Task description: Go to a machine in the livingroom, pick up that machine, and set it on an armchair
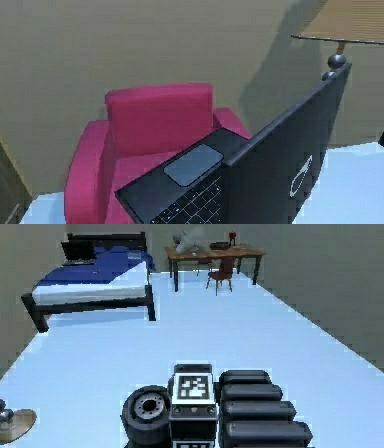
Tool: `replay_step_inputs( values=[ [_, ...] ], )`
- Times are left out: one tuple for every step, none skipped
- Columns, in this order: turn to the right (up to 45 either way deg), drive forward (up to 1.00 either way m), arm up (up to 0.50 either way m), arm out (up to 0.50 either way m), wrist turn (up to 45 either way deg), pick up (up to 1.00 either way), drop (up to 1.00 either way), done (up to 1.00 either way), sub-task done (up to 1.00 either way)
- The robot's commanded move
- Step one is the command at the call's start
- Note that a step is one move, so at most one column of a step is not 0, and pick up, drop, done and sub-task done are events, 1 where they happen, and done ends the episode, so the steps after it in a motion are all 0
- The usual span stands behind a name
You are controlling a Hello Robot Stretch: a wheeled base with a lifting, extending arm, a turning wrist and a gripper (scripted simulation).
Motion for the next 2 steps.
replay_step_inputs(
  values=[
    [-18.0, 0.00, 0.00, 0.00, 0.0, 0.00, 0.00, 0.00, 0.00],
    [-42.0, 0.00, 0.00, 0.00, 0.0, 0.00, 0.00, 0.00, 0.00]
  ],
)
